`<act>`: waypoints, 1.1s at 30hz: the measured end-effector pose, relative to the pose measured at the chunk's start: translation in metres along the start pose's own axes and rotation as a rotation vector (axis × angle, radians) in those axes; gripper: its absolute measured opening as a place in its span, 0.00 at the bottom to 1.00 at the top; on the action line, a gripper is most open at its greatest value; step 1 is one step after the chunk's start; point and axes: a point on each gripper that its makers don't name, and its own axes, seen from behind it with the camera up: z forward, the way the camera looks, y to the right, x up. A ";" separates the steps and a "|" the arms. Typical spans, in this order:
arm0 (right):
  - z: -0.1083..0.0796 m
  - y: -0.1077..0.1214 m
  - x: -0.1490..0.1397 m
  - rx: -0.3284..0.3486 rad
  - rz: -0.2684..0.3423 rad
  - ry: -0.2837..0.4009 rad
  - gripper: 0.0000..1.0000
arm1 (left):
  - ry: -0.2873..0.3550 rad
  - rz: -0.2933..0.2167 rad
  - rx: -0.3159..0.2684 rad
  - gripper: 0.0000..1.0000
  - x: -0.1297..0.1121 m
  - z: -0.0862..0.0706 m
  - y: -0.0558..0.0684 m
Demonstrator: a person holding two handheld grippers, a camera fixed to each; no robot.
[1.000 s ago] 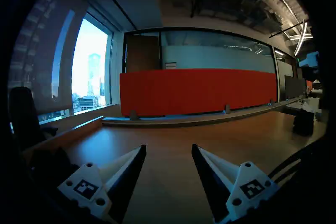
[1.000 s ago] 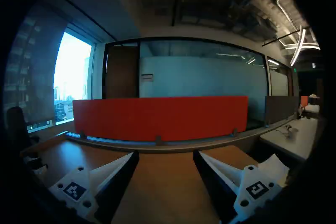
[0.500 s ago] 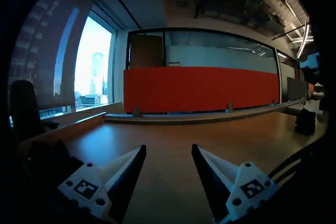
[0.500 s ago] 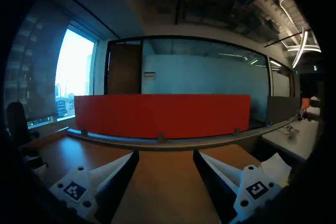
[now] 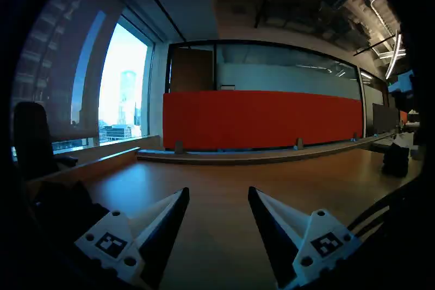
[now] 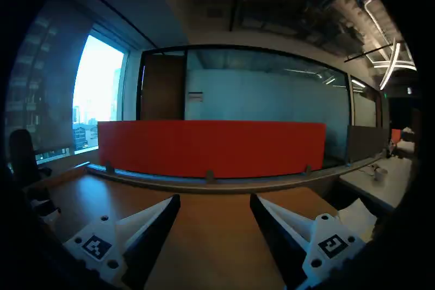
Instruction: Fold towel
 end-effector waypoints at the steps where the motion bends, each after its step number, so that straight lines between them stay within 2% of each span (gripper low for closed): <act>1: 0.000 0.000 0.000 0.000 0.000 0.000 1.00 | 0.000 -0.001 0.000 0.79 0.000 0.000 0.000; 10: 0.002 0.001 0.001 0.000 0.004 0.004 0.99 | -0.002 0.000 -0.001 0.79 -0.003 0.001 0.001; 18: 0.000 0.007 0.019 0.002 -0.002 0.036 1.00 | -0.002 0.000 -0.001 0.79 -0.004 0.001 0.001; 33: -0.015 0.041 0.050 -0.013 0.010 0.116 0.99 | 0.000 -0.001 -0.001 0.79 -0.007 0.002 0.002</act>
